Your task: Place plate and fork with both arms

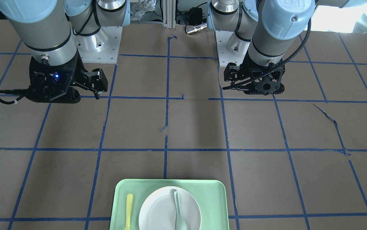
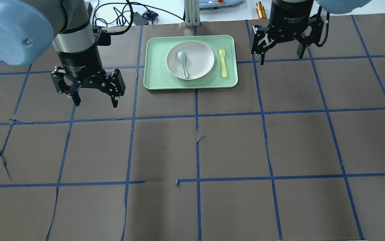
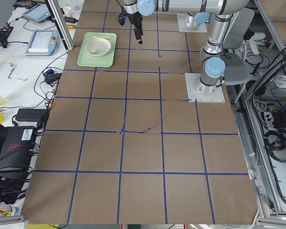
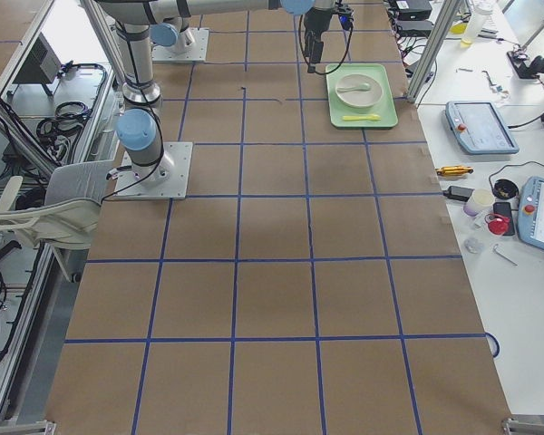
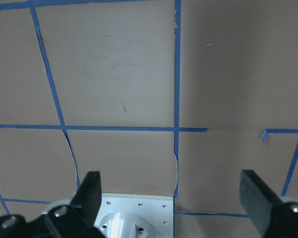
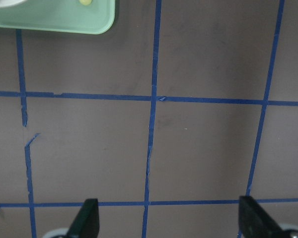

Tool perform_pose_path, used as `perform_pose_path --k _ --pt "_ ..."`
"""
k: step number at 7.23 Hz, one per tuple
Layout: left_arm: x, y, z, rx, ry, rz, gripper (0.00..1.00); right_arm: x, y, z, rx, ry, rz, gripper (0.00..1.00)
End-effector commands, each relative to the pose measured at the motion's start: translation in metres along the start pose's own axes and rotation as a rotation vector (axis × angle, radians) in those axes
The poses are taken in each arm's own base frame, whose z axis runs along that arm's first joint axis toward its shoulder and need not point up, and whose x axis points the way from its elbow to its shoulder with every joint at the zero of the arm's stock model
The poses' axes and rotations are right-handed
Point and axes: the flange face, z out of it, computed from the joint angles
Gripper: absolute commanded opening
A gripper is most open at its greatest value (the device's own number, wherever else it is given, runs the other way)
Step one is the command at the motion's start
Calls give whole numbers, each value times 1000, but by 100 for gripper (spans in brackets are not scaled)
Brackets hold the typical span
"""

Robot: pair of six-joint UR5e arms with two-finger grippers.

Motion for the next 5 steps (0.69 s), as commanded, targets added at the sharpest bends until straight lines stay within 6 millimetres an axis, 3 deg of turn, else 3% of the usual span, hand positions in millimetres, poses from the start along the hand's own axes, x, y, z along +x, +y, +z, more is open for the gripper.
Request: perform_pose_path --k 1,3,4,5 --pt "1 -13 -8 97 14 -10 100 -5 18 -5 -56 -5 -55 100" --pt "3 -10 -13 104 54 -10 100 -17 19 -2 -77 -132 -52 100" --pt "4 -13 -16 124 70 -13 100 -19 15 8 -92 -143 -57 95" --pt "1 -17 -31 186 74 -28 100 -17 15 21 -115 -147 -92 62"
